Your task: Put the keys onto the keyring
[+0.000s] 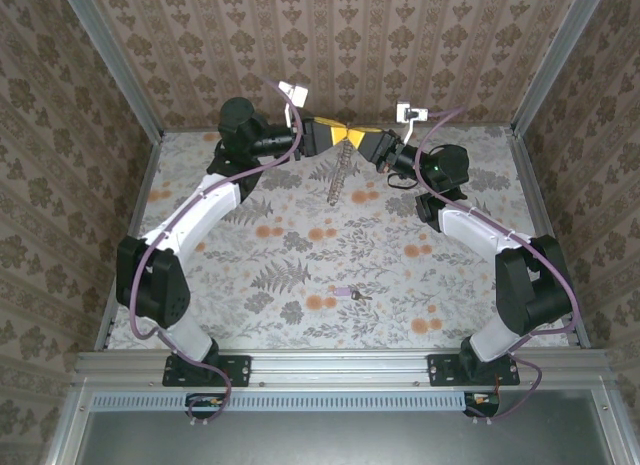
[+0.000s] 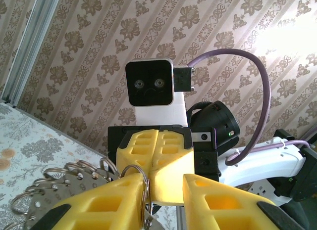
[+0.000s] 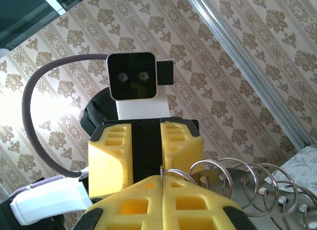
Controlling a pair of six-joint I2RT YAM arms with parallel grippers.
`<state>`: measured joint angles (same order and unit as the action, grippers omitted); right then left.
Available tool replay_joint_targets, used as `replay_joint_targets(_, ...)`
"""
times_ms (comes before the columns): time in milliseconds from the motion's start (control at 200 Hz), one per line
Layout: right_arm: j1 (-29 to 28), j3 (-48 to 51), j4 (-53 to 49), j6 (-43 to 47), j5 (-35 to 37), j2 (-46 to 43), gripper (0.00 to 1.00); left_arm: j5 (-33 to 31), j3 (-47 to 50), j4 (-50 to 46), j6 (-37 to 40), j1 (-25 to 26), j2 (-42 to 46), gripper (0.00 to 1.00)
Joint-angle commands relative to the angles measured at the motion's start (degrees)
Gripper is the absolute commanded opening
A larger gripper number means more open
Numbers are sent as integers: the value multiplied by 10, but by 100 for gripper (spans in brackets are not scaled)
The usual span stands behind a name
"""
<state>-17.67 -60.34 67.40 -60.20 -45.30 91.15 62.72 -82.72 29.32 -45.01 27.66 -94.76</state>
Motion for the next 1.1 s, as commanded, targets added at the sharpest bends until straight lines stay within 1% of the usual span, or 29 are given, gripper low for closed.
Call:
replay_joint_targets(0, 5, -5, 7, 8, -2, 3, 0, 26, -14, -7, 26, -2, 31, 26)
replay_joint_targets(320, 8, -6, 7, 7, -5, 3, 0, 33, -2, -79, 84, -2, 49, 26)
replay_joint_targets(600, 8, -5, 7, 6, -9, 3, 0, 34, 3, -93, 98, -2, 47, 24)
replay_joint_targets(770, 8, -7, 8, 5, -12, 3, 0, 22, 2, -112, 114, -3, 48, 23)
replay_joint_targets(860, 8, -7, 9, 4, -13, 4, 0, 9, 1, -137, 136, -5, 52, 23)
replay_joint_targets(955, 8, -6, 10, 4, -12, 3, 0, -10, 2, -161, 156, -6, 57, 19)
replay_joint_targets(1050, 8, -6, 10, 4, -14, 3, 0, -22, 4, -167, 163, -8, 60, 19)
replay_joint_targets(1095, 8, -6, 9, 3, -14, 4, 0, -28, 6, -166, 163, -8, 62, 22)
